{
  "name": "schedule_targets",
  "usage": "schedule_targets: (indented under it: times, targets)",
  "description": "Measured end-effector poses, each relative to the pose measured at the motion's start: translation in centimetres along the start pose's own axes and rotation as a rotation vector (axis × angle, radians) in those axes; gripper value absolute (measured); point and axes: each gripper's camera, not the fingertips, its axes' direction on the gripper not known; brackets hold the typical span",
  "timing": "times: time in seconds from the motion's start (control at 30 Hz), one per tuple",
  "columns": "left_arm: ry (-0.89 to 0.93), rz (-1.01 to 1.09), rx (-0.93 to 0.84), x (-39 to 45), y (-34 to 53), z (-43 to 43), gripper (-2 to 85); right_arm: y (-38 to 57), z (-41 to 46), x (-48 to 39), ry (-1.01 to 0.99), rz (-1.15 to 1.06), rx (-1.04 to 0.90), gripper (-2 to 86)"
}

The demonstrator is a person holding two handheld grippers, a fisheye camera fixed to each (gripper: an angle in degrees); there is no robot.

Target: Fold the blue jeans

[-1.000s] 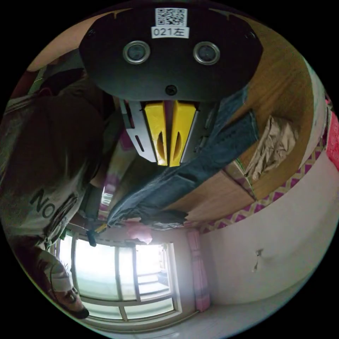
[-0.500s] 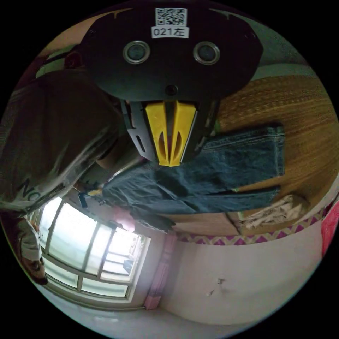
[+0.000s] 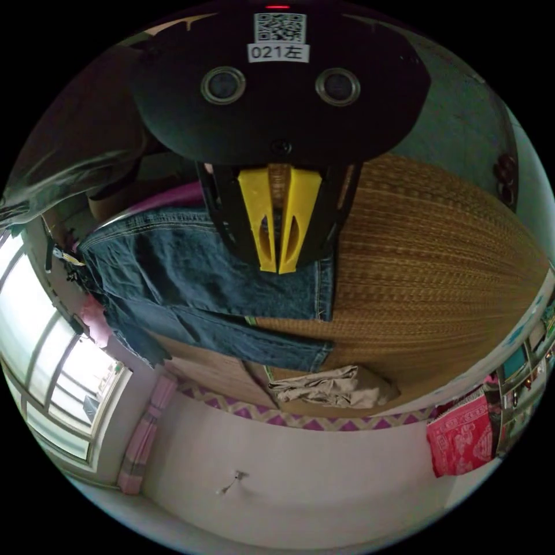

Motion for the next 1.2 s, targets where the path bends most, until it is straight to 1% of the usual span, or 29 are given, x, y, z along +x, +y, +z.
schedule_targets:
  times: [0.03,0.13,0.2,0.3,0.43,0.63,0.73,0.83,0.87,0.9,0.93,0.97,1.0,1.03,1.1,1.2]
  targets:
    - [-0.013,0.009,0.006,0.3,0.2,-0.2,-0.9,0.5,-0.1,-0.4,0.018,0.014,0.02,-0.6]
    - [-0.133,0.078,0.031,2.5,1.0,-0.8,-1.0,1.8,-0.6,-1.4,0.061,0.095,0.065,-0.6]
    - [-0.254,0.138,0.032,4.7,1.4,-1.1,-1.0,2.1,-0.9,-2.4,0.107,0.076,0.055,-0.6]
    - [-0.374,0.194,0.009,6.7,1.7,-1.2,-1.0,2.6,-1.2,-3.5,0.156,0.051,0.053,-0.5]
    - [-0.425,0.215,-0.008,7.4,1.8,-1.7,-1.0,3.5,-1.6,-4.1,0.181,0.029,0.059,-0.5]
    - [-0.38,0.147,0.011,6.0,2.2,-3.4,-1.0,5.1,-2.4,-4.5,0.212,0.029,0.074,-0.5]
    - [-0.329,0.075,0.038,4.7,2.4,-4.5,-1.0,6.2,-2.9,-3.8,0.195,0.102,0.101,-0.4]
    - [-0.286,0.002,0.03,3.4,2.1,-6.0,-0.9,6.8,-4.5,-1.8,0.122,0.203,0.091,0.1]
    - [-0.253,-0.057,0.062,2.9,2.1,-7.4,-0.9,7.3,-6.2,-0.7,0.096,0.266,0.121,0.6]
    - [-0.184,-0.117,0.159,2.5,2.7,-9.6,-0.9,8.3,-8.4,0.5,0.098,0.351,0.192,1.9]
    - [-0.143,-0.148,0.203,2.2,3.0,-10.6,-0.9,9.1,-9.5,1.1,0.102,0.4,0.23,2.9]
    - [-0.07,-0.202,0.246,1.7,3.8,-12.3,-0.9,10.6,-11.1,2.3,0.097,0.504,0.276,5.0]
    - [-0.031,-0.252,0.234,1.2,4.4,-13.3,-0.9,12.2,-11.9,3.5,0.06,0.594,0.276,7.1]
    - [-0.017,-0.273,0.224,1.0,4.7,-13.6,-0.8,12.9,-12.0,4.1,0.031,0.632,0.271,7.5]
    - [0.029,-0.354,0.196,0.0,6.0,-14.2,-0.6,15.4,-11.3,5.9,-0.109,0.729,0.242,8.5]
    - [0.083,-0.435,0.178,-1.3,6.7,-14.2,1.2,16.8,-10.5,6.9,-0.17,0.782,0.25,8.9]
